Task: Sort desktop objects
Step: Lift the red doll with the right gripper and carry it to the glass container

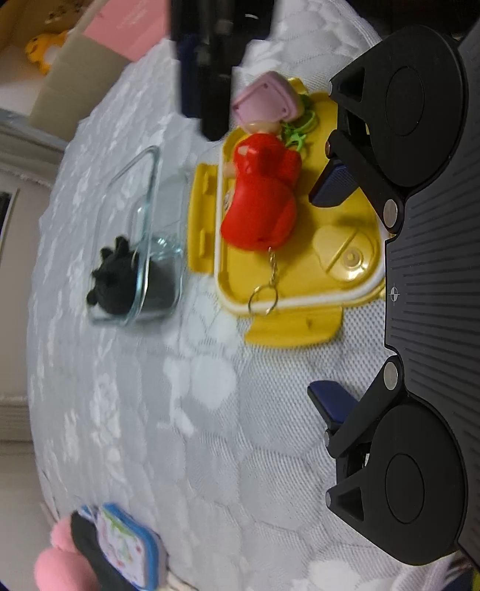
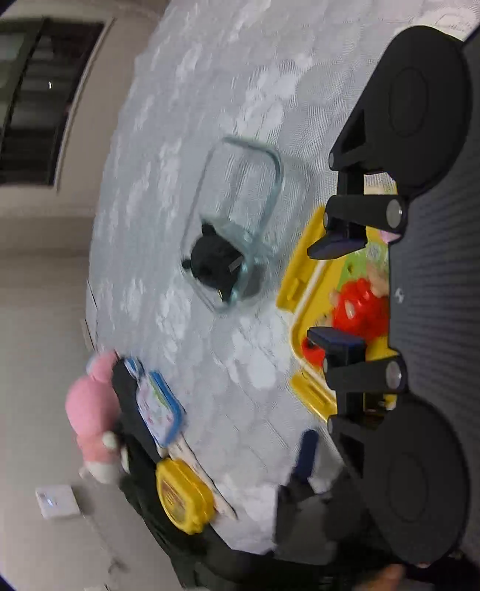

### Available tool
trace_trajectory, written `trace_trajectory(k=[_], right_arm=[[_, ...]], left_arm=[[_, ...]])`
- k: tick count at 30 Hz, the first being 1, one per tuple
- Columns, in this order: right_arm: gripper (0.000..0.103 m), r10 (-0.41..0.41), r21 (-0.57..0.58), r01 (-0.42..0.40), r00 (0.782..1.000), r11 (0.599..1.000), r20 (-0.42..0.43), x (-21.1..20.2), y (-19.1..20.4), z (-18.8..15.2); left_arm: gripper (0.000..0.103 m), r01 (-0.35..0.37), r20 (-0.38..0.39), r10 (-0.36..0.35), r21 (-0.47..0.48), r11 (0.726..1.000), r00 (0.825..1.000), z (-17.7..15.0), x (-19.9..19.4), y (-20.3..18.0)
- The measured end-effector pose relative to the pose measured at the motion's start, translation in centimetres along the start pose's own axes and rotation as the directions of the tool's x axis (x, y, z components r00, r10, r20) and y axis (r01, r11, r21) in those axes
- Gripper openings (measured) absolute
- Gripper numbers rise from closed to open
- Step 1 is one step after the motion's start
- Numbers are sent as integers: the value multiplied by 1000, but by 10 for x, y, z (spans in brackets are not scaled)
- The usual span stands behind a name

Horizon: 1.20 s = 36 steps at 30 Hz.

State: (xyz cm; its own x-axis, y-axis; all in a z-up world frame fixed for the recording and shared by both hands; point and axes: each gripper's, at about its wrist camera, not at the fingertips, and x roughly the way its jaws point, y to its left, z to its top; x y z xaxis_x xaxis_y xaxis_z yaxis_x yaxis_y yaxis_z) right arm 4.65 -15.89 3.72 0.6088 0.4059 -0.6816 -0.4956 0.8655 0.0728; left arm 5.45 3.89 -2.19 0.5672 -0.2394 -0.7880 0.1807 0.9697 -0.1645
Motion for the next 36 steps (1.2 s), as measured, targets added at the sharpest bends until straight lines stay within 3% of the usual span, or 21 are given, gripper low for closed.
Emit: trace_trajectory(k=[3,7,8,13,15,19,24,31,36], right_arm=[[44,38,-56,-41,997,998,-60,20,11,-2],[66,37,-153,-51,995,987,-90,36,24,-3],[67,37,-174,-54,995,983,-96,38,27,-4],[53,4,-224,-36,990,974,-139,58,32,-7],[53,16,-209,-46,990,977,-143,62,28,-8],[53,80,-48,-87,989,995,-126,52,7,3],[53,145,121,-136,987,983,-66,27,-25,22],[53,146,303,-173,983,937,111,-11,-77,92],[53,75,435,-101,994,895,78,30,-109,111]], left_arm=[[102,37,-13,-38,-27,999,999,-1,-3,3],[102,15,-47,-14,24,1000,999,-7,2,-7],[102,15,-52,-13,34,999,999,-9,3,-9],[102,21,-55,-18,57,998,998,-10,3,-16],[102,18,-58,-14,66,998,998,-10,4,-19],[102,11,-52,-7,65,998,999,-10,3,-18],[102,20,-50,-19,35,999,999,-6,8,-14],[102,40,-41,-39,35,999,998,-5,8,-17],[103,39,-34,-38,36,999,999,-4,8,-20]])
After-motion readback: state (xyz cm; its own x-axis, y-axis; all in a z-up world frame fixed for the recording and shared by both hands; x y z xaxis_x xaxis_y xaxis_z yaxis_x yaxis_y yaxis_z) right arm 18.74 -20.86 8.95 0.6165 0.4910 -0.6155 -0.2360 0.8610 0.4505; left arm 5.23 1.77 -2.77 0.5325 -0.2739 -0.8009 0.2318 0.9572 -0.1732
